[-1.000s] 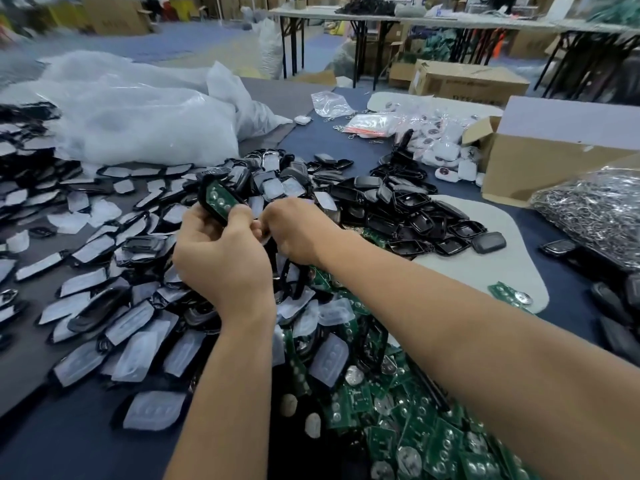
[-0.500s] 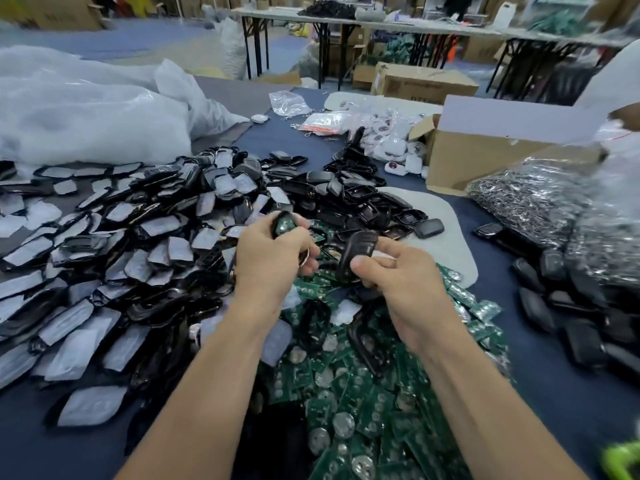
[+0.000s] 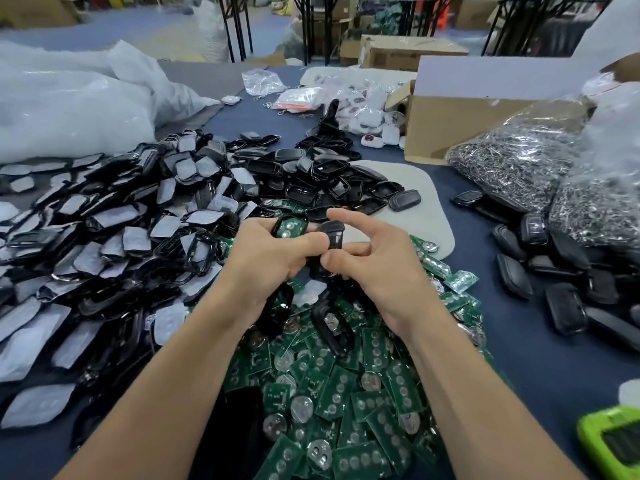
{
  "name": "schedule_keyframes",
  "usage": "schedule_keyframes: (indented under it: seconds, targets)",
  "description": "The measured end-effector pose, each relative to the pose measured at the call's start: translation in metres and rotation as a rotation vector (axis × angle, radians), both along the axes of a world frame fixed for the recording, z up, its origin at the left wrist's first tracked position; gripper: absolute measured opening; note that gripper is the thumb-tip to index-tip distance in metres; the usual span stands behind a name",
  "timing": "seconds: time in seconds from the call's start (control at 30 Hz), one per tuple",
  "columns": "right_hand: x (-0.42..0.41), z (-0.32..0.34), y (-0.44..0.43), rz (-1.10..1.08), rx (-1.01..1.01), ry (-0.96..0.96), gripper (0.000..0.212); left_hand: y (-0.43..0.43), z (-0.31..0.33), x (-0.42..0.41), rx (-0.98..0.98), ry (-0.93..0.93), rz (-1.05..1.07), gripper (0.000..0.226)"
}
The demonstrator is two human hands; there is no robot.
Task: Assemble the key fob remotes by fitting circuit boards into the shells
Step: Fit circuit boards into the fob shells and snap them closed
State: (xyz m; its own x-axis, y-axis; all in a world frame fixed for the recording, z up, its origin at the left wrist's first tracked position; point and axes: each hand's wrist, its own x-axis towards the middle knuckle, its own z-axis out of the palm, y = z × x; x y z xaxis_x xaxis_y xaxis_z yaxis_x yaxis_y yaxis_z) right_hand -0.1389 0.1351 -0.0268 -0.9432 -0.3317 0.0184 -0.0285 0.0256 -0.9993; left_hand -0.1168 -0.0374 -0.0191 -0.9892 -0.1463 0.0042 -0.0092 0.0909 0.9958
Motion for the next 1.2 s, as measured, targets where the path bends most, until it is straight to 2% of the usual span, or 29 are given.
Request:
schedule_keyframes:
  seconds: [0.2, 0.33, 0.43, 0.5, 0.6, 0.7, 0.93, 1.2]
  targets:
    - [0.001, -0.001, -0.004, -0.099, -0.086, 0.001, 0.027, 0.000, 0.000, 0.001, 0.054, 0.005, 0.041, 0.025]
    - [0.000, -0.001, -0.003, -0.125, -0.163, -0.038, 0.022, 0.000, 0.003, 0.003, 0.129, -0.058, -0.042, 0.055]
    - [0.001, -0.002, -0.004, -0.128, -0.181, -0.037, 0.018, 0.001, 0.005, 0.003, 0.163, -0.066, -0.038, 0.052]
    - [0.001, -0.002, -0.005, -0.148, -0.196, -0.036, 0.017, 0.003, 0.003, 0.003, 0.143, -0.032, 0.002, 0.041]
    - [0.002, -0.002, -0.005, -0.205, -0.180, -0.035, 0.021, 0.003, 0.001, 0.002, 0.097, 0.017, 0.043, 0.040]
    - [0.003, -0.003, -0.005, -0.211, -0.165, -0.029, 0.023, 0.003, 0.002, 0.002, 0.082, 0.021, 0.035, 0.030]
    - [0.005, -0.002, -0.008, -0.210, -0.139, -0.042, 0.024, 0.004, 0.003, 0.003, 0.056, 0.007, 0.031, 0.048]
    - [0.008, -0.001, -0.014, -0.271, 0.106, 0.093, 0.025, 0.008, 0.002, 0.003, 0.063, 0.011, 0.089, 0.055]
